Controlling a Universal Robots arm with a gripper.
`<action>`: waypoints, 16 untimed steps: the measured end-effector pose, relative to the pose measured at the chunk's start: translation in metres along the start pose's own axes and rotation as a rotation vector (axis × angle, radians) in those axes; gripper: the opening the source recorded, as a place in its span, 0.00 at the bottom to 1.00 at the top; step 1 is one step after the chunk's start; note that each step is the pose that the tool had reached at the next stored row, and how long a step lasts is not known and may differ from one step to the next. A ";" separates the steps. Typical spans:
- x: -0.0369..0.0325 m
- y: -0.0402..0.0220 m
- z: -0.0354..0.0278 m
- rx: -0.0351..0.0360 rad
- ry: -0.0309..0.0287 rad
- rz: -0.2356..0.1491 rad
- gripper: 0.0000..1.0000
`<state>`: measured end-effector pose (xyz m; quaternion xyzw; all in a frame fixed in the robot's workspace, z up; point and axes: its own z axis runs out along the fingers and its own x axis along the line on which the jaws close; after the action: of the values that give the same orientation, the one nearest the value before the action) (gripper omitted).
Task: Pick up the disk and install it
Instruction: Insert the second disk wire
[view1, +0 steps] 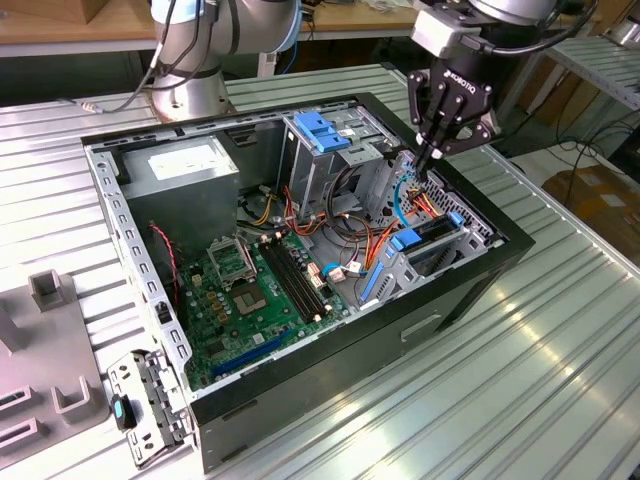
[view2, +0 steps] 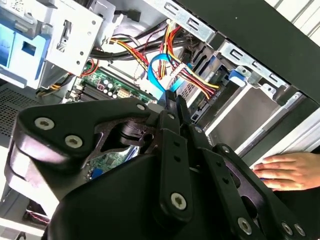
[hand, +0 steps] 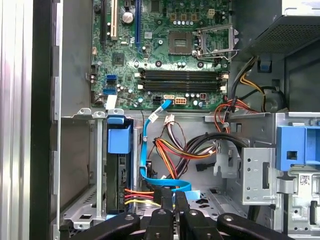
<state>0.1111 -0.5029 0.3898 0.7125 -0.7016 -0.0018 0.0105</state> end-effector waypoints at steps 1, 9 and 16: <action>-0.0001 0.0000 0.0008 0.0000 0.0019 0.000 0.18; -0.0011 -0.0002 0.0109 -0.0004 0.0296 0.000 0.18; -0.0015 -0.0002 0.0120 -0.0007 0.0455 0.001 0.25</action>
<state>0.1112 -0.5015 0.3778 0.7121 -0.7015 0.0141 0.0267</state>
